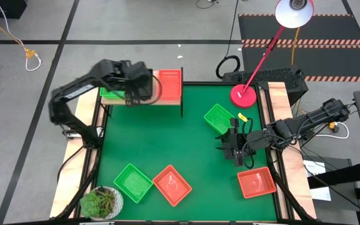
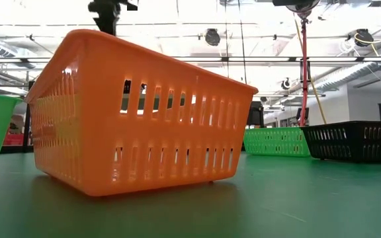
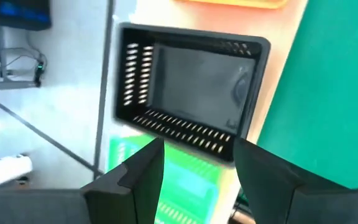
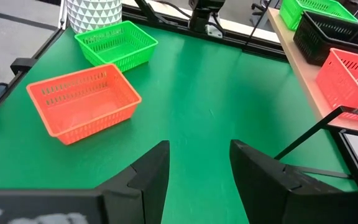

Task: Stack baskets on shelf by color
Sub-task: Stack the top green basket on top of the other green basket on the shelf

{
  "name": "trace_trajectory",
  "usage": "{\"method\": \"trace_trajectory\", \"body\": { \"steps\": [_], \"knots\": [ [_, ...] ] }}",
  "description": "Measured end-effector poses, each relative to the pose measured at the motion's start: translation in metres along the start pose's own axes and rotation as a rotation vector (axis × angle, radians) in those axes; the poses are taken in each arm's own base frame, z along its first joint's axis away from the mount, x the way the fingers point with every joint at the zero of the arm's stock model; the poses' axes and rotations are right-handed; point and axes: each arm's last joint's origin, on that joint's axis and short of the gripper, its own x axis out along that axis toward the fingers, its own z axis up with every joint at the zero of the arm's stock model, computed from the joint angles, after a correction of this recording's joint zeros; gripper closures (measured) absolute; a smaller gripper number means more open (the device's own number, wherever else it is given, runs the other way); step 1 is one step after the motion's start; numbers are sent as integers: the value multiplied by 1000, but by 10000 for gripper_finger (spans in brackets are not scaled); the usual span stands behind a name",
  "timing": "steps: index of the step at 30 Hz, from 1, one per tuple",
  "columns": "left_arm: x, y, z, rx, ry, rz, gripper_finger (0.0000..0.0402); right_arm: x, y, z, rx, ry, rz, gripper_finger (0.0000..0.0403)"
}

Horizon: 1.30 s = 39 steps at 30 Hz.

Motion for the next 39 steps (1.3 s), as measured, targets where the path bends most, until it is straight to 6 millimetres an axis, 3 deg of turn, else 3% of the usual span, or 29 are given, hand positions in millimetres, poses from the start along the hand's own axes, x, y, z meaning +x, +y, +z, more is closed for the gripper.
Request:
{"method": "trace_trajectory", "body": {
  "steps": [8,12,15,19,27,32,39],
  "knots": [
    [-64,-9,-41,-197,-296,-23,206,0,0,1,3,-9,0,241],
    [-84,-30,-44,-188,-424,-87,206,0,0,1,8,-9,0,241],
    [-88,-52,-39,-139,-480,-86,206,0,0,1,8,-8,-2,241],
    [-78,-85,-31,-69,-522,-60,206,0,-2,0,7,0,-37,241],
    [-37,-142,-23,0,-557,3,206,3,-14,-11,-13,115,-137,241],
    [-14,-160,-21,-10,-574,-3,206,8,-29,-21,-9,187,-214,241],
    [6,-175,-20,-33,-598,-32,206,25,-45,-62,-123,356,-280,241]
  ]
}}
